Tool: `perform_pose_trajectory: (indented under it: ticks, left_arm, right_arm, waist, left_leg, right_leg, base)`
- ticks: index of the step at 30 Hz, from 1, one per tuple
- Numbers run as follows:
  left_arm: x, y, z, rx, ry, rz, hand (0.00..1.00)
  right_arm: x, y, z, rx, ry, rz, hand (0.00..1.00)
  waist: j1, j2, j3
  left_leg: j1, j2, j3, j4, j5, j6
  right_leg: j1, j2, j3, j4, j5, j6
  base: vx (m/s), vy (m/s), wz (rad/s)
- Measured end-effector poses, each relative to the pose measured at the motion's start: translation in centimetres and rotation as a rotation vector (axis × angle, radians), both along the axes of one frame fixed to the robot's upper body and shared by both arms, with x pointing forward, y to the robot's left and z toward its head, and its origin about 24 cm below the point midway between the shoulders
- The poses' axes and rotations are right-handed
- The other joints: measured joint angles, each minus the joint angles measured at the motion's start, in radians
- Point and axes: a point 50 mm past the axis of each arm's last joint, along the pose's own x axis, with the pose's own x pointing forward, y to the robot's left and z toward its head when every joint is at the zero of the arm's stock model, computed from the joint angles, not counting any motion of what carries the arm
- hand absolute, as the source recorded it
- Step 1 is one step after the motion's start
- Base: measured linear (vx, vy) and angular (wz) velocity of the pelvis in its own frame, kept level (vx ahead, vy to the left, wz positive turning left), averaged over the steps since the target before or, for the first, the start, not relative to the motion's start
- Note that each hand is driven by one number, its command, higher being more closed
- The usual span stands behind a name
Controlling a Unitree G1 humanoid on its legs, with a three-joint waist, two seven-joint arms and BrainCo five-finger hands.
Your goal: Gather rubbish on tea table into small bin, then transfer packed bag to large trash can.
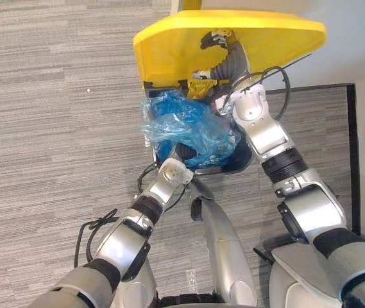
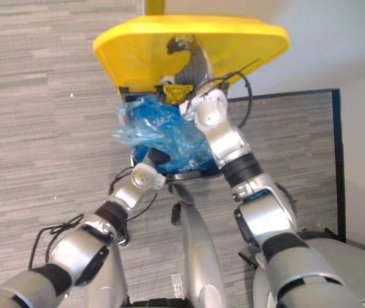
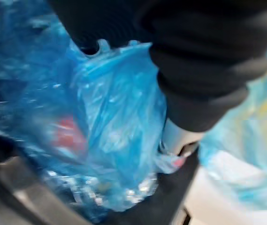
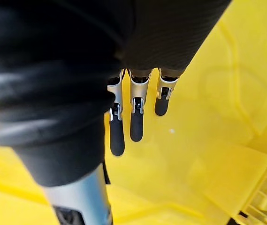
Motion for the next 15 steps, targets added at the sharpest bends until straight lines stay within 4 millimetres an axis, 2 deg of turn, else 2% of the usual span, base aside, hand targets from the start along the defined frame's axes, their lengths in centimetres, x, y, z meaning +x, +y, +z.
perform_pose_trajectory:
  ticks: [4, 6, 7, 9, 10, 12, 13, 15]
  left_arm:
    - [-0.7, -0.3, -0.4, -0.045, -0.004, -0.017, 0.0]
    - [-1.4, -0.3, -0.8, -0.088, -0.002, -0.025, 0.0]
    - [-1.5, -0.2, -0.9, -0.099, 0.003, -0.022, 0.0]
    - [-2.2, 0.2, -1.7, -0.137, 0.024, -0.014, 0.0]
    - [-2.3, 0.2, -1.9, -0.141, 0.027, -0.013, 0.0]
    - [-2.9, 0.7, -2.3, -0.157, 0.03, -0.007, 0.0]
    - [-3.0, 0.9, -2.5, -0.156, 0.031, -0.004, 0.0]
    - [-3.7, 2.0, -3.4, -0.163, 0.04, 0.022, 0.0]
  right_arm:
    - [0.0, 0.0, -2.2, -0.007, 0.055, 0.003, 0.0]
    - [0.0, -0.4, -4.5, -0.013, 0.111, -0.008, 0.0]
    - [0.0, -0.4, -5.0, -0.015, 0.124, -0.008, 0.0]
    - [-0.3, -0.5, -7.8, -0.033, 0.198, -0.011, 0.0]
    - [-0.3, -0.6, -8.2, -0.035, 0.211, -0.011, 0.0]
    - [-0.4, -1.4, -10.6, -0.072, 0.274, -0.044, 0.0]
    - [-0.4, -1.5, -11.1, -0.071, 0.292, -0.051, 0.0]
    - [-0.9, -2.8, -13.9, -0.055, 0.38, -0.087, 0.0]
  waist:
    - [0.006, 0.012, -0.008]
    - [0.023, 0.025, -0.017]
    - [0.025, 0.025, -0.018]
    - [0.031, 0.029, -0.026]
    - [0.032, 0.034, -0.032]
    - [0.039, 0.047, -0.04]
    - [0.041, 0.049, -0.042]
    - [0.051, 0.057, -0.05]
  left_leg:
    - [0.042, -0.008, -0.012, -0.017, 0.0, 0.005]
    - [0.063, -0.012, -0.019, -0.033, 0.008, 0.004]
    - [0.071, -0.015, -0.019, -0.042, 0.012, 0.005]
    - [0.105, -0.033, -0.022, -0.09, 0.036, 0.003]
    - [0.104, -0.034, -0.024, -0.094, 0.039, 0.001]
    - [0.134, -0.043, -0.033, -0.126, 0.058, -0.004]
    - [0.14, -0.044, -0.034, -0.132, 0.064, -0.009]
    - [0.19, -0.047, -0.051, -0.167, 0.077, -0.013]
  right_leg:
    - [0.045, -0.005, -0.004, -0.008, -0.004, -0.005]
    - [0.073, -0.008, -0.011, -0.02, -0.004, -0.005]
    - [0.079, -0.01, -0.011, -0.024, -0.004, -0.005]
    - [0.103, -0.026, -0.018, -0.033, -0.007, -0.009]
    - [0.103, -0.027, -0.021, -0.035, -0.007, -0.009]
    - [0.132, -0.036, -0.034, -0.044, -0.01, -0.008]
    - [0.138, -0.036, -0.035, -0.044, -0.012, -0.009]
    - [0.185, -0.041, -0.053, -0.044, -0.027, -0.014]
  base:
    - [-0.03, -0.028, 0.11]
    - [-0.03, -0.046, 0.13]
    - [-0.01, -0.047, 0.18]
    - [0.0, -0.057, 0.21]
    - [0.01, -0.056, 0.17]
    - [0.01, -0.05, 0.18]
    - [0.01, -0.044, 0.18]
    - [0.01, -0.053, 0.21]
